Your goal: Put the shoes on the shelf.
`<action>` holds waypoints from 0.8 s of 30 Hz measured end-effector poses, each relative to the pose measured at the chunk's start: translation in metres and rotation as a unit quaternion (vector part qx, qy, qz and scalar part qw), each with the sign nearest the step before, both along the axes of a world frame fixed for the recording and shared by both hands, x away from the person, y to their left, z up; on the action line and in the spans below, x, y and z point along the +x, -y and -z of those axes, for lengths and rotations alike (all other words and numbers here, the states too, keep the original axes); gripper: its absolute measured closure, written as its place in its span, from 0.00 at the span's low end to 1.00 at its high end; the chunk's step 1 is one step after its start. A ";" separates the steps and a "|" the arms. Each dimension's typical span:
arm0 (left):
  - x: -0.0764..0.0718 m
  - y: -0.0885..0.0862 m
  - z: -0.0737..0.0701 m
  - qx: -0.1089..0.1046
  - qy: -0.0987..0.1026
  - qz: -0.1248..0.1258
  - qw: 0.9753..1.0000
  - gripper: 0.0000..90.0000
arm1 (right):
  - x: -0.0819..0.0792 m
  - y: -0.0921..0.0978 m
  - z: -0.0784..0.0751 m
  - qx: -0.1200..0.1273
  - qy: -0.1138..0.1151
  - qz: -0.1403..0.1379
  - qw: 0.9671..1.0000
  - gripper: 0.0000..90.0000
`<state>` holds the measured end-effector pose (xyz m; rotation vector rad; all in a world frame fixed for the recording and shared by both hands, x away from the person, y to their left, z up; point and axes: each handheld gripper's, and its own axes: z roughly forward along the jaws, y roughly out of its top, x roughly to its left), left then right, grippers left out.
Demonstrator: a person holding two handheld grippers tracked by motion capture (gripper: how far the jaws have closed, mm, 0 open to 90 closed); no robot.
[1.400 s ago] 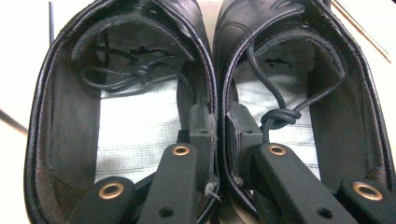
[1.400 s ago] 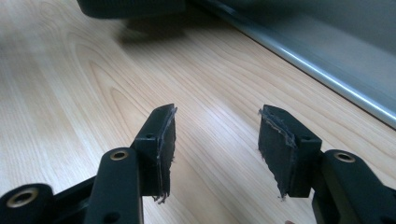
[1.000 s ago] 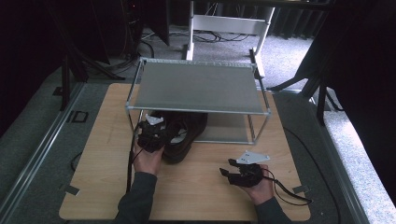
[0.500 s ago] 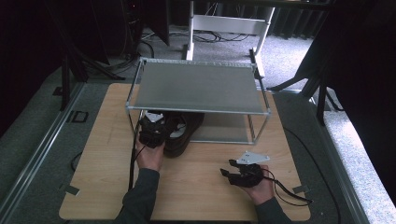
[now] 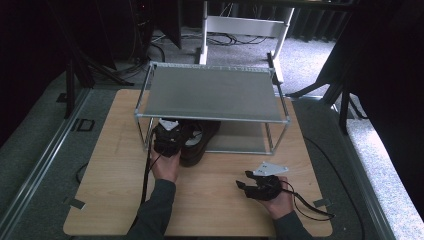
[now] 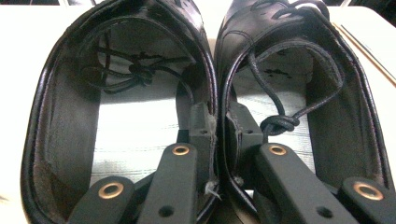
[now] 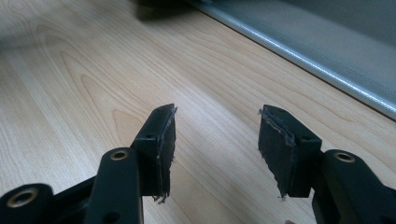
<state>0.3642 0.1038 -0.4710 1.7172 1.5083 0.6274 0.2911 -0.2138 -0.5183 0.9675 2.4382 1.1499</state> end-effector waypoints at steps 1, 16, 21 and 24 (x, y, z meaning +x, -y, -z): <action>0.000 0.000 0.000 -0.001 0.002 -0.001 1.000 0.92 | 0.000 0.000 0.000 0.000 -0.001 0.000 1.000 0.51; 0.009 0.005 0.003 -0.018 0.016 -0.027 0.999 0.92 | 0.000 -0.001 0.001 -0.002 -0.001 -0.003 1.000 0.51; 0.011 0.009 0.003 -0.024 0.027 -0.038 0.999 0.92 | 0.000 -0.001 0.002 -0.003 -0.002 -0.004 1.000 0.51; 0.012 0.011 0.004 -0.023 0.033 -0.044 0.998 0.92 | 0.000 0.000 0.002 -0.001 -0.003 -0.003 1.000 0.51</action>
